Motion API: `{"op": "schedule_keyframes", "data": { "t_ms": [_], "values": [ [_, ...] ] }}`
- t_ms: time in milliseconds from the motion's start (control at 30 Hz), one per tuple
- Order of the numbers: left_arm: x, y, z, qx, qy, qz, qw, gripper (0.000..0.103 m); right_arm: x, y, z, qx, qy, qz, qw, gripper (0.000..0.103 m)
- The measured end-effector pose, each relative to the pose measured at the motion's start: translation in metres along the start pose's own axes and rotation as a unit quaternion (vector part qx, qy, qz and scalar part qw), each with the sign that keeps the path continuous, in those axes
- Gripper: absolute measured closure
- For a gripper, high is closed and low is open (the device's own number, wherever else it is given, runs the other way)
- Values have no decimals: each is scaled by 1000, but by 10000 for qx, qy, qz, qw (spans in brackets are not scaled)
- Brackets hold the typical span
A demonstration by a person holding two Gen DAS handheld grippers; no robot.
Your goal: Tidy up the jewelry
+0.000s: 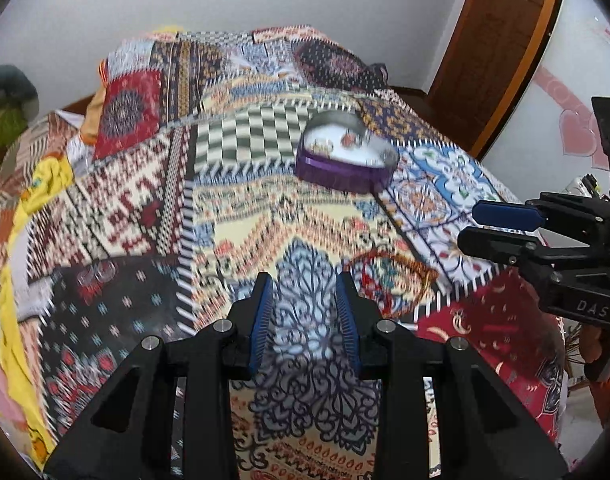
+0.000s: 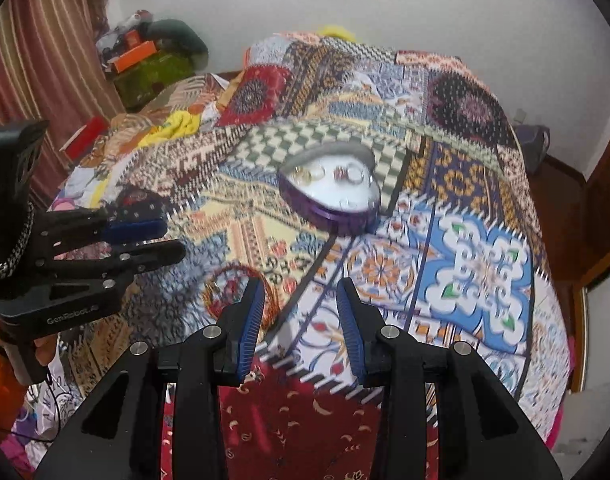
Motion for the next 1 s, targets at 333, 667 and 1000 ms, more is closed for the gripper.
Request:
{"op": "schedule_keyframes", "data": {
  "t_ms": [333,667,1000],
  "values": [
    [20,5,15,-31,72,-12,10000,71,10,23,11,-224,75,149,9996,69],
    [28,10,26,-14,-140,206,9997,75,20,28,14,-243,75,247,9994,69],
    [29,4,14,193,13,114,9997,94,17,31,10,-247,-16,263,9993,69]
  ]
}}
Point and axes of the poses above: each gripper's, at about its wrist camera, not at the fingertips, and z roughly the way its jaws point, x to its right, y to its underside, the point moved 8 cm from there along z, roughly the way its jaws point, and after that the axes turned 5 degrees about z, right-handed, at the moved point
